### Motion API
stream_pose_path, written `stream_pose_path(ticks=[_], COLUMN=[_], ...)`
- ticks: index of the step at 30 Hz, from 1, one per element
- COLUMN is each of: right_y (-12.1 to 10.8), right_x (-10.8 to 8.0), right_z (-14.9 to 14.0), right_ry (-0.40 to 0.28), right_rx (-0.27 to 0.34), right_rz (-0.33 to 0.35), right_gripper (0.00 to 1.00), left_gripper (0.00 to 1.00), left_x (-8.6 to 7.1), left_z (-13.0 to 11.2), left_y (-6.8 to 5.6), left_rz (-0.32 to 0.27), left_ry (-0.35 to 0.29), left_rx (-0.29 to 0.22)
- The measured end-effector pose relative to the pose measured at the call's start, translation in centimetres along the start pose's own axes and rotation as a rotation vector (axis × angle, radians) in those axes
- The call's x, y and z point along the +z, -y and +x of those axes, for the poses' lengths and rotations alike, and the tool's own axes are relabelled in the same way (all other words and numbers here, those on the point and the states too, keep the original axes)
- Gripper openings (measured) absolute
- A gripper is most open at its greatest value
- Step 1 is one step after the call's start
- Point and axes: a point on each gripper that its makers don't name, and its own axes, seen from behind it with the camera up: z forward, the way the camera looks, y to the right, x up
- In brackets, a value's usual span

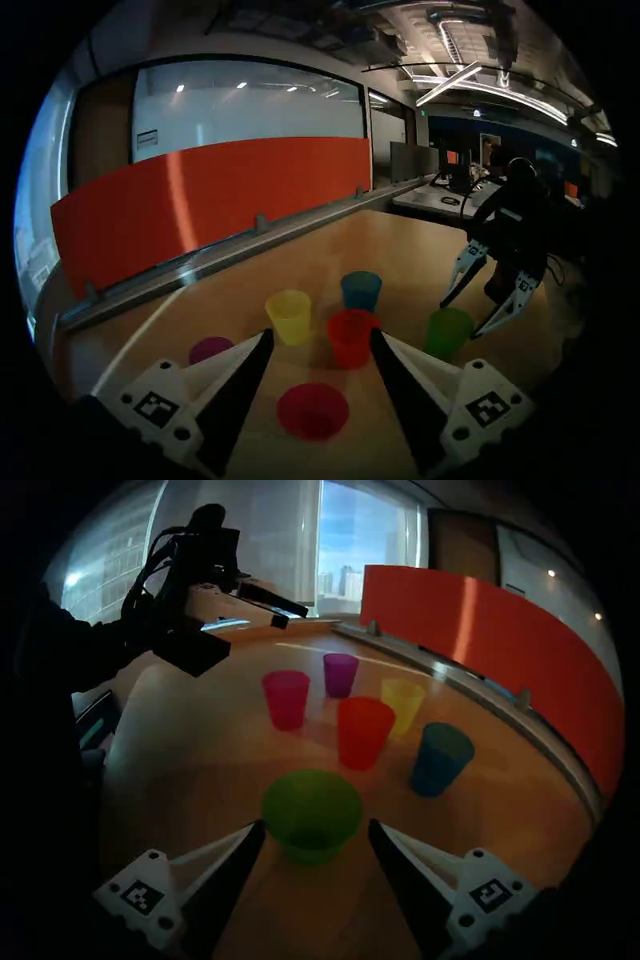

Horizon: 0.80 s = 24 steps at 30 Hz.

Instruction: Pour water

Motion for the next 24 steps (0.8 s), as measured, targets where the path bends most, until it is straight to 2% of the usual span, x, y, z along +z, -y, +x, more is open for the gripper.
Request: stream_pose_path(ticks=[14,21,24], right_y=[0.7,0.5,0.5], right_x=[2.6,2.8,2.8], right_z=[-0.1,0.1,0.2], right_ry=[-0.004,-0.014,-0.018], right_rx=[0.001,0.018,0.025], right_rz=[0.035,0.038,0.044], right_gripper=[1.00,1.00,0.94], left_gripper=[0.89,0.89,0.89], left_x=[0.6,0.6,0.7], left_z=[0.6,0.6,0.6], left_y=[-0.4,-0.2,-0.4], left_rz=[-0.007,-0.006,-0.009], left_ry=[-0.001,-0.001,0.000], left_rx=[0.008,0.008,0.007])
